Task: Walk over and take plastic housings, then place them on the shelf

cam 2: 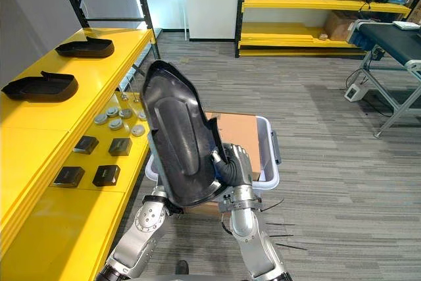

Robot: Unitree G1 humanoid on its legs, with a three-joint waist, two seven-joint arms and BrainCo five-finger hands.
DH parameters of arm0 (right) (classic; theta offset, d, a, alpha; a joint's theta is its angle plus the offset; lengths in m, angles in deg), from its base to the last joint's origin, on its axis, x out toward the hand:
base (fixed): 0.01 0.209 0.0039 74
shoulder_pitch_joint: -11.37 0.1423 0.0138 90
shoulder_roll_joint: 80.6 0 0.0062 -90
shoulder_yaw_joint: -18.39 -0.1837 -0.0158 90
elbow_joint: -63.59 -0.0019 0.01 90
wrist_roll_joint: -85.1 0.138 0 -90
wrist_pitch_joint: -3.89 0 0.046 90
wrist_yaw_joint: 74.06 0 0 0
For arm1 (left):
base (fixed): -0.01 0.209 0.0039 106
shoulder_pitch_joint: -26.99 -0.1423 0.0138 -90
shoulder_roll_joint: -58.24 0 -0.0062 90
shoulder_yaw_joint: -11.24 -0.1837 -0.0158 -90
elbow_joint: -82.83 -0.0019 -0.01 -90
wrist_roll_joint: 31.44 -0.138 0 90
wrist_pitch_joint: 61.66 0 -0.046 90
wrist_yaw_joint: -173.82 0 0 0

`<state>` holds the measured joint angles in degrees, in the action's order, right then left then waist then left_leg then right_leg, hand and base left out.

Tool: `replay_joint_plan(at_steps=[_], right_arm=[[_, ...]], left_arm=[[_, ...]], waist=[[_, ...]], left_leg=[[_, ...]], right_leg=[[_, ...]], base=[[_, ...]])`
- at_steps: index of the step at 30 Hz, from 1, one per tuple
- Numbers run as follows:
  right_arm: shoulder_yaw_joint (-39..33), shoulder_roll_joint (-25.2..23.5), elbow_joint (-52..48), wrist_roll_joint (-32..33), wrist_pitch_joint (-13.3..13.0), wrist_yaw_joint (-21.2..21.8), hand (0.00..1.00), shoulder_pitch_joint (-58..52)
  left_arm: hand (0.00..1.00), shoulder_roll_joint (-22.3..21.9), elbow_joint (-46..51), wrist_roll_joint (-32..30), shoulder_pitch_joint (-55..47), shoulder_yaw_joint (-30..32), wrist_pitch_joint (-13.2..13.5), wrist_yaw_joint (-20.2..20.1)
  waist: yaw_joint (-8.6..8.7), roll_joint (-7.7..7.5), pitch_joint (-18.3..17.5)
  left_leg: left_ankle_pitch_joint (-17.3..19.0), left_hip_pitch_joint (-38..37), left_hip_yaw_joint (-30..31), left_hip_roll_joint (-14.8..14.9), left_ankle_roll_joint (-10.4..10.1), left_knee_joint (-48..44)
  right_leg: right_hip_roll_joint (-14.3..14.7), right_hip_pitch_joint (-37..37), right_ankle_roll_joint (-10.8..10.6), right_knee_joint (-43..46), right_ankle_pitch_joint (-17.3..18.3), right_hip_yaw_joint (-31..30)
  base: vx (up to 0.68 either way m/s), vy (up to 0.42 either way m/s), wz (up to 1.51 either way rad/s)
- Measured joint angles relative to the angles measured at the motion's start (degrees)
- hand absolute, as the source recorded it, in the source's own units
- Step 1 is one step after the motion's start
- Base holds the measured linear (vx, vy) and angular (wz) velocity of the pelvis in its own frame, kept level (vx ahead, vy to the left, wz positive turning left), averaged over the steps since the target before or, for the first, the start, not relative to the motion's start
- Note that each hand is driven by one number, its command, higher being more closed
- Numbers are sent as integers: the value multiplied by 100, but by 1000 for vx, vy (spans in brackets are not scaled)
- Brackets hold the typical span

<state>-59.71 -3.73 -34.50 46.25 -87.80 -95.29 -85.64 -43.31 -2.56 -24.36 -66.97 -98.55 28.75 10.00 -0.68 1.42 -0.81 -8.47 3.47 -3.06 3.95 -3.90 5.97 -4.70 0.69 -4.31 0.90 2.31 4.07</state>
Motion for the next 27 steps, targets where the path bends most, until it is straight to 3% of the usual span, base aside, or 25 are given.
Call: replay_joint_plan(at_steps=[13,27], right_arm=[[-1073,-18,-1,-71,240,-227,100,-43],[-849,-18,358,-623,286,-222,100,-45]], left_arm=[[0,-92,487,281,-426,480,79,-26],[0,-92,680,937,-389,70,148,-242]], waist=[[0,0,0],[5,0,1]], left_leg=[[1,-1,62,-2,-1,0],[1,0,70,-3,-1,0]], right_leg=[[-2,18,-2,-1,0,38],[-5,18,-2,0,0,44]], base=[[0,0,0],[0,0,0]])
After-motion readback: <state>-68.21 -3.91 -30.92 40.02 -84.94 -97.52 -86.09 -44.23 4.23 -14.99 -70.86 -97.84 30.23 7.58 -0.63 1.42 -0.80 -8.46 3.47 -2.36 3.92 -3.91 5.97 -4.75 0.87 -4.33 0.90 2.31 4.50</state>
